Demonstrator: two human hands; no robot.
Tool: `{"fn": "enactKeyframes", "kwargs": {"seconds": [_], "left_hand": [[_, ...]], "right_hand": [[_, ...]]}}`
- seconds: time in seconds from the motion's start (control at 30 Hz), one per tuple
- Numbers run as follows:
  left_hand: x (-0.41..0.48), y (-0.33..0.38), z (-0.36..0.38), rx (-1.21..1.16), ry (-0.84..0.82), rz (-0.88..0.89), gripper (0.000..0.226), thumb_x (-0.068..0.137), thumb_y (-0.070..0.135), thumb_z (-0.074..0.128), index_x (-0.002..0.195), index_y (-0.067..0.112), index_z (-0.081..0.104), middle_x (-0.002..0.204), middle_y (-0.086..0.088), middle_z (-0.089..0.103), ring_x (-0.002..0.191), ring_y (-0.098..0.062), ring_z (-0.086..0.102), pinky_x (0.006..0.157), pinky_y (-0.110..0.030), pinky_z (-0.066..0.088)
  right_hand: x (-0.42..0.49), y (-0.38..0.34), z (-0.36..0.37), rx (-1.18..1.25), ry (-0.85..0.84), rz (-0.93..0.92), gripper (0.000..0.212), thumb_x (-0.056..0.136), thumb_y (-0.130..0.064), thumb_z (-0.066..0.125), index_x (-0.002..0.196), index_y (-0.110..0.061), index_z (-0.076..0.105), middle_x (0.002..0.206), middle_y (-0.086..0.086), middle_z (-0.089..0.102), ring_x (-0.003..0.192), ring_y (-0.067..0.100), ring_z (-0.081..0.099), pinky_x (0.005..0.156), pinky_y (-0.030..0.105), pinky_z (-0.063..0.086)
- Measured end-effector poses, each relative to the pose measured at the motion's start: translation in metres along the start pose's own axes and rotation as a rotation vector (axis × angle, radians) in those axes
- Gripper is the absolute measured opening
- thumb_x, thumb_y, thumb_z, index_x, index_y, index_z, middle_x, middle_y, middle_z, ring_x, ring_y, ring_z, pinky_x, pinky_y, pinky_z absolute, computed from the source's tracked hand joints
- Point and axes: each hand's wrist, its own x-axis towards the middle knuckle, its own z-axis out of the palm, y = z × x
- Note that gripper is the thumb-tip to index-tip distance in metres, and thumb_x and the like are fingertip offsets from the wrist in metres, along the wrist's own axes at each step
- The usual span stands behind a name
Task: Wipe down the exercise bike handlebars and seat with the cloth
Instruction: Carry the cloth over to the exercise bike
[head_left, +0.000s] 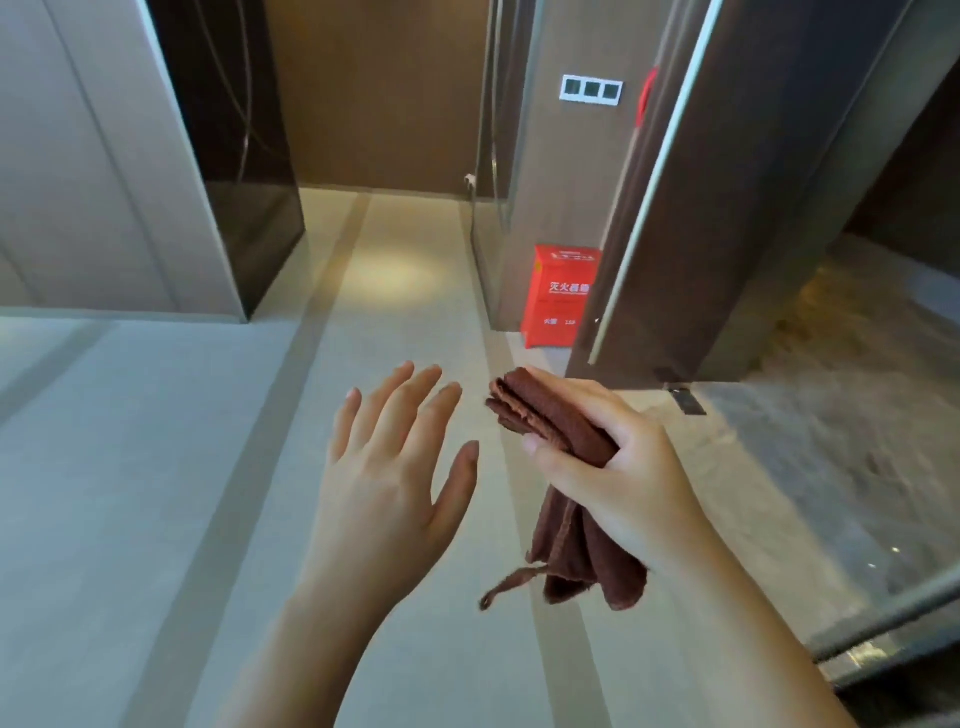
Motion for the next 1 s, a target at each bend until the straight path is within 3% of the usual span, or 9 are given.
{"fn": "enactKeyframes", "kwargs": {"seconds": [0.17, 0.3, 0.4, 0.57, 0.8, 1.0], "left_hand": [[-0.04, -0.086, -0.05, 0.11, 0.068, -0.188, 0.045, 0.087, 0.036, 0.039, 0.117, 0.007, 0.057, 0.123, -0.012, 0.058, 0.122, -0.03, 0.047, 0.103, -0.049, 0.023], [-0.087, -0.142, -0.092, 0.222, 0.134, -0.362, 0.045, 0.087, 0.036, 0.039, 0.115, 0.007, 0.058, 0.121, -0.012, 0.06, 0.12, -0.03, 0.049, 0.101, -0.052, 0.028], [-0.119, -0.178, -0.119, 0.283, 0.169, -0.511, 0.045, 0.086, 0.035, 0.039, 0.115, 0.006, 0.058, 0.121, -0.012, 0.06, 0.12, -0.03, 0.049, 0.101, -0.052, 0.03], [-0.16, -0.233, -0.15, 0.36, 0.212, -0.702, 0.044, 0.087, 0.034, 0.039, 0.116, 0.008, 0.058, 0.123, -0.01, 0.059, 0.121, -0.027, 0.048, 0.102, -0.049, 0.03], [-0.146, -0.348, -0.179, 0.476, 0.257, -0.756, 0.042, 0.087, 0.032, 0.04, 0.115, 0.006, 0.058, 0.122, -0.013, 0.059, 0.119, -0.03, 0.05, 0.098, -0.055, 0.037], [-0.098, -0.458, -0.225, 0.565, 0.253, -0.785, 0.043, 0.087, 0.033, 0.04, 0.117, 0.007, 0.057, 0.124, -0.011, 0.057, 0.121, -0.028, 0.048, 0.101, -0.052, 0.036]], "right_hand": [[0.027, -0.017, 0.105, 0.144, -0.132, -0.022, 0.041, 0.078, -0.018, 0.064, 0.111, -0.042, 0.06, 0.107, -0.02, 0.066, 0.099, -0.003, 0.061, 0.078, 0.005, 0.043], [0.039, -0.038, 0.194, 0.207, -0.352, -0.07, 0.04, 0.081, -0.019, 0.066, 0.115, -0.04, 0.059, 0.103, -0.016, 0.065, 0.091, -0.001, 0.062, 0.07, 0.005, 0.044], [0.046, -0.058, 0.257, 0.243, -0.511, -0.118, 0.04, 0.079, -0.027, 0.064, 0.113, -0.045, 0.057, 0.1, -0.021, 0.064, 0.09, 0.0, 0.062, 0.071, 0.008, 0.046], [0.059, -0.073, 0.352, 0.348, -0.7, -0.131, 0.039, 0.082, -0.02, 0.067, 0.114, -0.042, 0.061, 0.102, -0.019, 0.066, 0.091, 0.0, 0.063, 0.075, 0.008, 0.044], [0.125, -0.084, 0.474, 0.448, -0.774, -0.163, 0.04, 0.081, -0.02, 0.067, 0.112, -0.044, 0.06, 0.098, -0.017, 0.068, 0.089, 0.0, 0.063, 0.071, 0.006, 0.045], [0.208, -0.111, 0.585, 0.469, -0.809, -0.253, 0.042, 0.082, -0.017, 0.066, 0.117, -0.039, 0.059, 0.098, -0.014, 0.064, 0.093, -0.001, 0.061, 0.076, 0.004, 0.042]]}}
